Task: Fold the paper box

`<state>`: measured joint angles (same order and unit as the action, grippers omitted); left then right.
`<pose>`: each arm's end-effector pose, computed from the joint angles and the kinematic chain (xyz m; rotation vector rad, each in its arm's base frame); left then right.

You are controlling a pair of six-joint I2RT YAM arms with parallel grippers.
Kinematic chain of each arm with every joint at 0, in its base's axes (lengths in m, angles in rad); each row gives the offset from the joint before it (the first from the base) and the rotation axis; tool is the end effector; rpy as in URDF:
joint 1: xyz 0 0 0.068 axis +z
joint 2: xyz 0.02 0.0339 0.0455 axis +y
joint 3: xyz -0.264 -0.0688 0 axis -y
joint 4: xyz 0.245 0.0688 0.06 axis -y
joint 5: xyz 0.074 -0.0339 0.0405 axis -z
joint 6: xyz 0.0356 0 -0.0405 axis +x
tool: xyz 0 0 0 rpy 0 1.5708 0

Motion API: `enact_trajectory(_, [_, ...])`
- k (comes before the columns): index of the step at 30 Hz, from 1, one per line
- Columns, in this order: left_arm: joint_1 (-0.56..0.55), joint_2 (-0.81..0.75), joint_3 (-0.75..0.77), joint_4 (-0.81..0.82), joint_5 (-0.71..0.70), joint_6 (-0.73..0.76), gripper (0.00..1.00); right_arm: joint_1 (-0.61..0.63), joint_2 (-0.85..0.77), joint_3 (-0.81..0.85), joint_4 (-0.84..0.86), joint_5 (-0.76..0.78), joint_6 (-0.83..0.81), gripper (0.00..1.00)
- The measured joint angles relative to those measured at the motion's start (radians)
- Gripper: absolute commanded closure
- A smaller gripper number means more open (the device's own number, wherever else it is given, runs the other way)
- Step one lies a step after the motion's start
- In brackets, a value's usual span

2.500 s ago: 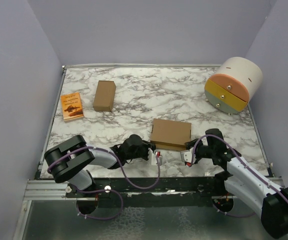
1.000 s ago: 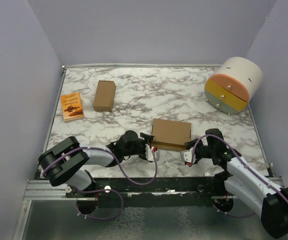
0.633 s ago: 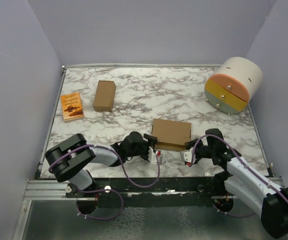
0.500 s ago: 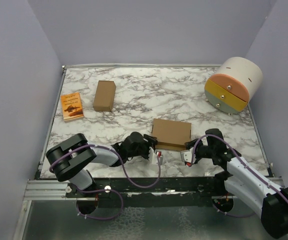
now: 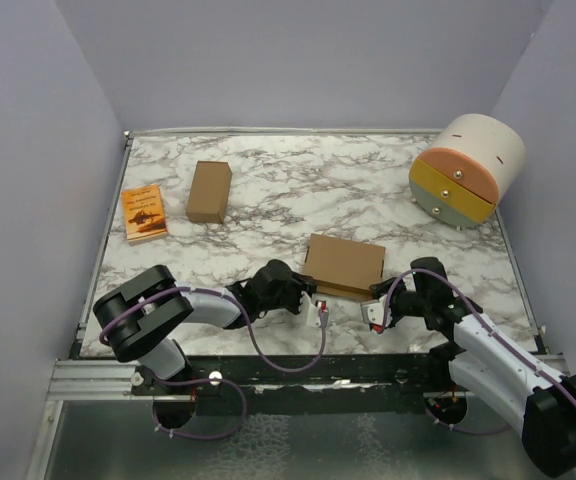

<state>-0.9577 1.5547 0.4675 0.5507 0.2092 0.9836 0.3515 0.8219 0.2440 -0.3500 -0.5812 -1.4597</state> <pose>0.1529 -0.2302 0.1328 1.8015 1.0811 -0.2047 0.1251 0.0667 0.1402 -1.9502 1.2389 0.1819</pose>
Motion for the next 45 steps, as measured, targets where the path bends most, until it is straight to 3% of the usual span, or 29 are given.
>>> enact_trajectory(6, [0.0, 0.0, 0.01, -0.012, -0.003, -0.003, 0.7, 0.0, 0.0, 0.0, 0.0, 0.0, 0.0, 0.57])
enact_trajectory(14, [0.0, 0.001, 0.021, -0.022, -0.011, -0.032, 0.68, 0.0, 0.0, 0.0, 0.0, 0.0, 0.0, 0.57])
enact_trajectory(23, [0.001, -0.063, 0.024, -0.024, -0.014, -0.192, 0.49, 0.0, 0.0, 0.0, 0.0, 0.0, 0.008, 0.57])
enact_trajectory(25, [0.007, -0.114, 0.016, -0.009, -0.014, -0.261, 0.45, 0.0, 0.0, 0.0, 0.001, 0.0, 0.009, 0.57])
enact_trajectory(28, [0.026, -0.212, -0.023, 0.042, -0.018, -0.394, 0.3, 0.0, 0.0, 0.0, 0.001, 0.0, 0.013, 0.57])
enact_trajectory(29, [0.04, -0.252, -0.043, 0.063, -0.029, -0.465, 0.3, 0.0, 0.0, 0.0, 0.001, 0.0, 0.013, 0.57])
enact_trajectory(32, [0.085, -0.326, -0.064, 0.077, -0.093, -0.698, 0.4, 0.0, 0.0, 0.0, 0.001, 0.0, 0.015, 0.57])
enact_trajectory(35, [0.138, -0.343, -0.043, 0.031, -0.133, -0.915, 0.74, 0.0, 0.0, 0.0, 0.001, 0.0, 0.015, 0.57])
enact_trajectory(38, [0.17, -0.307, -0.007, -0.051, -0.148, -1.085, 0.91, 0.0, 0.0, 0.0, 0.001, 0.0, 0.015, 0.57])
enact_trajectory(45, [0.172, -0.178, 0.002, -0.185, -0.177, -1.249, 0.94, 0.0, 0.0, 0.0, 0.001, 0.0, 0.015, 0.57])
